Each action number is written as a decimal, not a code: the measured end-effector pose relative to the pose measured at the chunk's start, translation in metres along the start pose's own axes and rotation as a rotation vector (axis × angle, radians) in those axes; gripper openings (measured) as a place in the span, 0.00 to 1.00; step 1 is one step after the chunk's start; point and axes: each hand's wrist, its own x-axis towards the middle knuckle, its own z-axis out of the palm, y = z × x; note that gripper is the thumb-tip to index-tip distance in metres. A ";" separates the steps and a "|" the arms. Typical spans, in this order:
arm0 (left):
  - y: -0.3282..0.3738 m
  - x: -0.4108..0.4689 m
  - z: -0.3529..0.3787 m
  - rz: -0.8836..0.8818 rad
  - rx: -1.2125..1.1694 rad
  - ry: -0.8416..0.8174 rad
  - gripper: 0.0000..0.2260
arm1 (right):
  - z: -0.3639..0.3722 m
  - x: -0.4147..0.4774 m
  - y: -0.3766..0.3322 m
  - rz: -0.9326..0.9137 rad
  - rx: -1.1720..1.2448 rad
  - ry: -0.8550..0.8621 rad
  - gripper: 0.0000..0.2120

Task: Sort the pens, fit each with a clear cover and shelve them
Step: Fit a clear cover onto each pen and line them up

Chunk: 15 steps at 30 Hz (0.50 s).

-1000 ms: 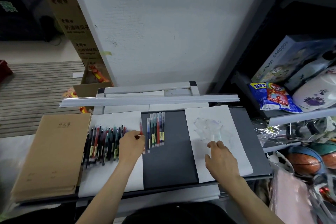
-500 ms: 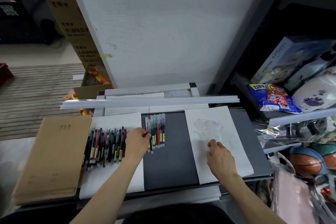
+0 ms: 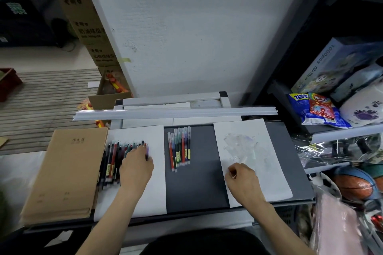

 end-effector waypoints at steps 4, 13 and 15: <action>-0.005 0.002 0.005 -0.005 0.116 -0.080 0.11 | -0.002 -0.008 -0.014 0.013 0.168 -0.044 0.09; 0.018 -0.003 -0.004 0.009 0.130 -0.190 0.11 | -0.009 -0.011 -0.035 -0.006 0.370 -0.125 0.09; 0.024 -0.009 -0.011 0.027 0.061 -0.178 0.10 | -0.012 -0.011 -0.042 0.007 0.518 -0.164 0.07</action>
